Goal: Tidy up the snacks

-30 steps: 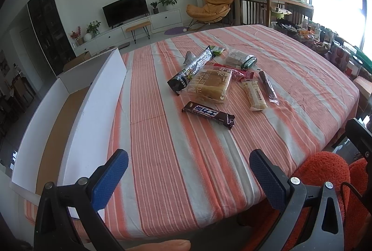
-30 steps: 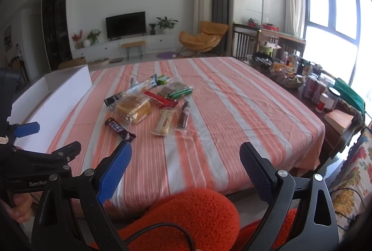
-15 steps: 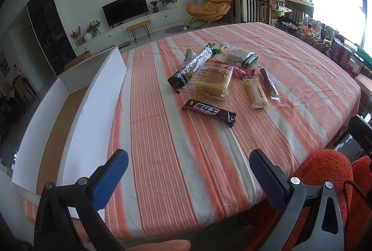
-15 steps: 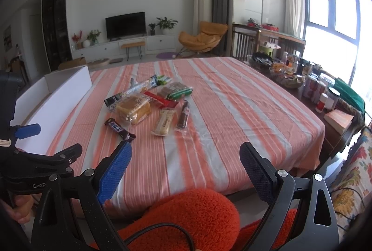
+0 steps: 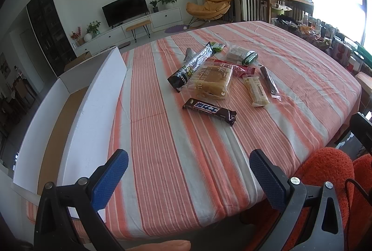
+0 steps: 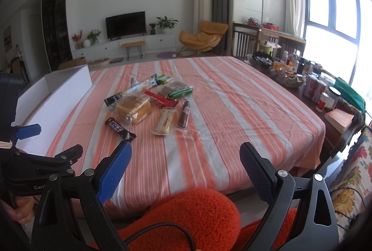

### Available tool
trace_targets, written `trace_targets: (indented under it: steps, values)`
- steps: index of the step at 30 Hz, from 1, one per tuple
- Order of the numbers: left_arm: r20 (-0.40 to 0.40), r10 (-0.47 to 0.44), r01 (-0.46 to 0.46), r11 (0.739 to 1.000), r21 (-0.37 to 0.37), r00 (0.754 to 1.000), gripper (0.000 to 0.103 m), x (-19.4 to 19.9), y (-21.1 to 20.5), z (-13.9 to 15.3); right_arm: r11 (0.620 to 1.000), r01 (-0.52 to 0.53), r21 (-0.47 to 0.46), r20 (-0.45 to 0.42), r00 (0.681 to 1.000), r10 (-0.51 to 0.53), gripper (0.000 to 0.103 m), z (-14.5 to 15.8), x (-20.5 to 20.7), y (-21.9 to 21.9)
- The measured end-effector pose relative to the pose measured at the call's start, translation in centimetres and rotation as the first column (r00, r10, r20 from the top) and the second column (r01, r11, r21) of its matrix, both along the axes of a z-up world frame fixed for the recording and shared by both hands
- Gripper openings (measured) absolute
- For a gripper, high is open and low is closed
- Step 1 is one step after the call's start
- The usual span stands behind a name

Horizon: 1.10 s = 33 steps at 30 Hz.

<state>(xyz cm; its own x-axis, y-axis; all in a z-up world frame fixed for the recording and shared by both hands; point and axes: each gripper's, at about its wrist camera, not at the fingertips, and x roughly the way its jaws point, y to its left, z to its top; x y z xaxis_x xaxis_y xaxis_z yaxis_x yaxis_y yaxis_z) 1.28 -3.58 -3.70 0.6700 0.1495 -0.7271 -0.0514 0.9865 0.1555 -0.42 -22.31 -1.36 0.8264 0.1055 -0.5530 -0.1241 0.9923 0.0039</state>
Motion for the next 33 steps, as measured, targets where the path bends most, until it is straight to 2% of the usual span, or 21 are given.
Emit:
trace_targets:
  steps: [7, 13, 18, 20, 22, 24, 26, 28, 29, 30, 31, 33]
  values:
    - [-0.011, -0.008, 0.008, 1.0, 0.0, 1.0, 0.103, 0.0, -0.1, -0.2, 1.0, 0.001, 0.0, 0.0, 1.0, -0.001, 0.096, 0.0, 0.0, 0.0]
    - [-0.041, -0.017, 0.016, 0.999, -0.047, 0.999, 0.103, 0.3, 0.5, -0.8, 1.0, -0.006, -0.007, -0.018, 1.0, 0.006, 0.096, -0.3, 0.1, 0.5]
    - [-0.085, -0.032, 0.025, 0.996, -0.083, 0.996, 0.103, 0.7, 0.2, -1.2, 0.999, -0.013, -0.036, 0.003, 1.0, 0.013, 0.096, -0.1, -0.3, 1.0]
    - [-0.079, -0.044, 0.036, 0.994, -0.102, 0.996, 0.103, 0.5, 0.1, -0.8, 0.998, -0.01, -0.066, 0.018, 1.0, 0.011, 0.096, 0.5, -0.3, 0.7]
    - [-0.057, -0.049, 0.042, 0.991, -0.126, 0.997, 0.103, 0.4, 0.3, 0.0, 0.988, 0.02, -0.151, 0.047, 0.999, -0.013, 0.096, 2.1, -0.2, 0.1]
    - [-0.038, -0.053, 0.046, 0.985, -0.165, 0.998, 0.103, 0.4, 0.7, 1.1, 0.955, 0.112, -0.275, 0.114, 0.99, -0.083, 0.096, 4.7, -0.4, -0.9]
    - [-0.024, -0.06, 0.054, 0.976, -0.211, 0.998, 0.103, 0.5, 0.9, 2.0, 0.881, 0.2, -0.43, 0.15, 0.977, -0.149, 0.096, 7.2, -0.2, -1.6]
    - [-0.015, -0.074, 0.068, 0.967, -0.245, 0.997, 0.103, 0.7, 0.9, 2.7, 0.817, 0.207, -0.539, 0.123, 0.978, -0.166, 0.096, 8.4, 0.2, -1.9]
    - [-0.013, -0.081, 0.075, 0.965, -0.251, 0.997, 0.103, 0.8, 0.8, 2.9, 0.804, 0.186, -0.564, 0.097, 0.982, -0.16, 0.096, 8.6, 0.3, -1.8]
    - [-0.013, -0.086, 0.08, 0.965, -0.251, 0.996, 0.103, 0.9, 0.5, 2.9, 0.816, 0.147, -0.559, 0.059, 0.989, -0.138, 0.096, 8.5, 0.4, -1.7]
    - [-0.017, -0.087, 0.08, 0.966, -0.245, 0.996, 0.103, 1.1, 0.4, 2.8, 0.849, 0.095, -0.52, 0.014, 0.995, -0.102, 0.096, 8.2, 0.5, -1.7]
    - [-0.039, -0.085, 0.073, 0.97, -0.233, 0.996, 0.103, 1.4, 0.1, 2.1, 0.93, -0.023, -0.368, -0.074, 0.997, -0.005, 0.096, 6.9, 1.1, -1.5]
